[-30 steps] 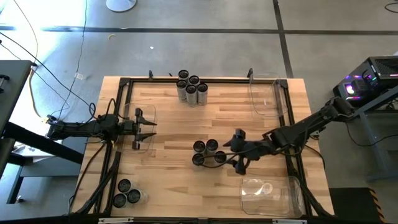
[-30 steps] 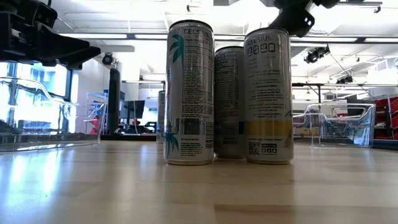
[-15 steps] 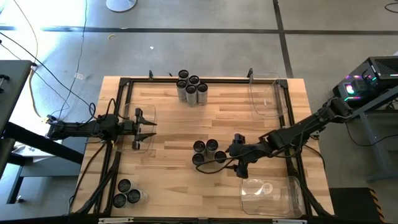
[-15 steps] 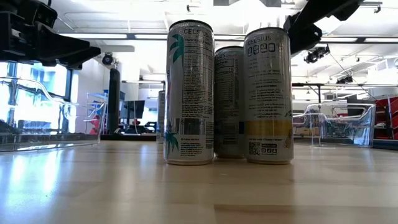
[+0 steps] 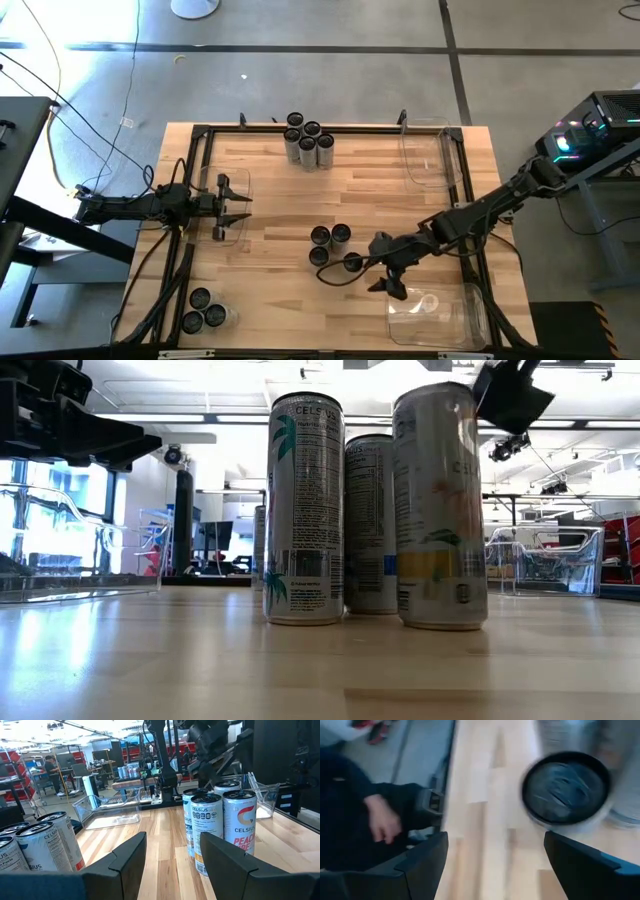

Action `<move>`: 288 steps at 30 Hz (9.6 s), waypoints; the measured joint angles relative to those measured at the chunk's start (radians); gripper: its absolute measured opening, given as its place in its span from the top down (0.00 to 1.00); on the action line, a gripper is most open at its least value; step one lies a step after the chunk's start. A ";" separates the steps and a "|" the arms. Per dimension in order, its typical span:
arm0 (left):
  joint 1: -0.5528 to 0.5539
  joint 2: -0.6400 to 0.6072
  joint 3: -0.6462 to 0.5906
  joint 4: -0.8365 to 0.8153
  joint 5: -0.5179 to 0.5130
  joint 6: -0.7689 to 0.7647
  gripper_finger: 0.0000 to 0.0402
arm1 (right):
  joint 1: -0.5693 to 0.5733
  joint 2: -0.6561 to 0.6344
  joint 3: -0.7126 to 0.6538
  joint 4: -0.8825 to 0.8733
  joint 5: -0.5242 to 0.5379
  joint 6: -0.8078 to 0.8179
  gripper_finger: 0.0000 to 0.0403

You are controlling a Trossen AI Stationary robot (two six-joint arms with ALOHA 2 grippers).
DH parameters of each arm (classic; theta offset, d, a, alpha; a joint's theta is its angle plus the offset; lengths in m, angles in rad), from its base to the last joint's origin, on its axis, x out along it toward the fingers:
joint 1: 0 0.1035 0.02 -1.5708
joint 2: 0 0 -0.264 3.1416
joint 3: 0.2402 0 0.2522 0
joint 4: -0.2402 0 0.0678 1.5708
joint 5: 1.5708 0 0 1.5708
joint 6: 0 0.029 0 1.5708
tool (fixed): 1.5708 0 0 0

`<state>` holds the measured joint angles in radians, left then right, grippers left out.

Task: Sort soda cans
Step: Put the white-yellow soda can into the bottom transparent bin, then put the white-blue soda can into the top transparent bin

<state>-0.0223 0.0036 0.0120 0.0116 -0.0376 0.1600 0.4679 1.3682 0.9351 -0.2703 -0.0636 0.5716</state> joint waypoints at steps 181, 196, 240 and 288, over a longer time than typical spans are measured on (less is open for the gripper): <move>0.000 0.000 0.000 0.000 0.000 0.000 0.55 | 0.551 0.328 0.335 -0.849 0.845 0.771 0.19; 0.000 0.000 0.000 0.000 0.000 0.000 0.55 | 0.461 0.292 0.551 -0.946 0.882 0.502 0.18; 0.000 0.000 0.000 0.000 0.000 0.000 0.55 | -0.205 0.077 -0.001 0.149 0.265 -0.396 0.18; 0.000 0.000 0.000 0.000 0.000 0.000 0.55 | -0.225 0.060 0.032 -0.121 0.538 -0.167 0.41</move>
<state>-0.0227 0.0033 0.0116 0.0120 -0.0376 0.1600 0.2424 1.4280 0.9668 -0.3910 0.4746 0.4044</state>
